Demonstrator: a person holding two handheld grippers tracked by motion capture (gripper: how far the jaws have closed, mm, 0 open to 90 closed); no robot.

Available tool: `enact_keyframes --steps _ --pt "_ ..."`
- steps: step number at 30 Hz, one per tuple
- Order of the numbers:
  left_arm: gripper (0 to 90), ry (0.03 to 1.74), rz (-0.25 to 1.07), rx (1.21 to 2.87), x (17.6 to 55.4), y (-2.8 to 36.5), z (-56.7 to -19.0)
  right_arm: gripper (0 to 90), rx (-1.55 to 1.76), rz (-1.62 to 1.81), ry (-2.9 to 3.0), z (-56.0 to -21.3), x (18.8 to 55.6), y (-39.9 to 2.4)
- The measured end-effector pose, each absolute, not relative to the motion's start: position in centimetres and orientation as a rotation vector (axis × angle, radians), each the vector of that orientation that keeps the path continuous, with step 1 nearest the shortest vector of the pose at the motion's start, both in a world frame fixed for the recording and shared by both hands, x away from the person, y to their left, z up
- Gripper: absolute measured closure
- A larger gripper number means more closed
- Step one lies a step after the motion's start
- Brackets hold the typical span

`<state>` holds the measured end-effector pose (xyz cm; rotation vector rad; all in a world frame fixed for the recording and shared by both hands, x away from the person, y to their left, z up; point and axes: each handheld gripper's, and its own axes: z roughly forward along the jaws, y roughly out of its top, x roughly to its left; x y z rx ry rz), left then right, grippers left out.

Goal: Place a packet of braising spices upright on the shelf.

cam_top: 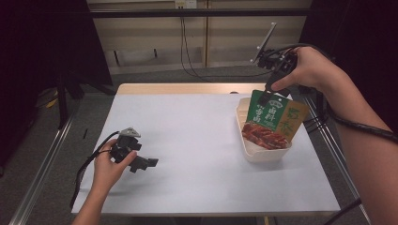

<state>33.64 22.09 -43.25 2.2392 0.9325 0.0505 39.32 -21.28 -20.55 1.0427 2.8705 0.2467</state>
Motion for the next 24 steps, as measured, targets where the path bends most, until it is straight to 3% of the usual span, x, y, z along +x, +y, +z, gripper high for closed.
enact_keyframes --steps 24 --pt "0.2 0.926 0.043 2.227 33.5 22.3 -43.1 17.2 0.855 0.273 2.983 -24.1 38.4 -15.8"
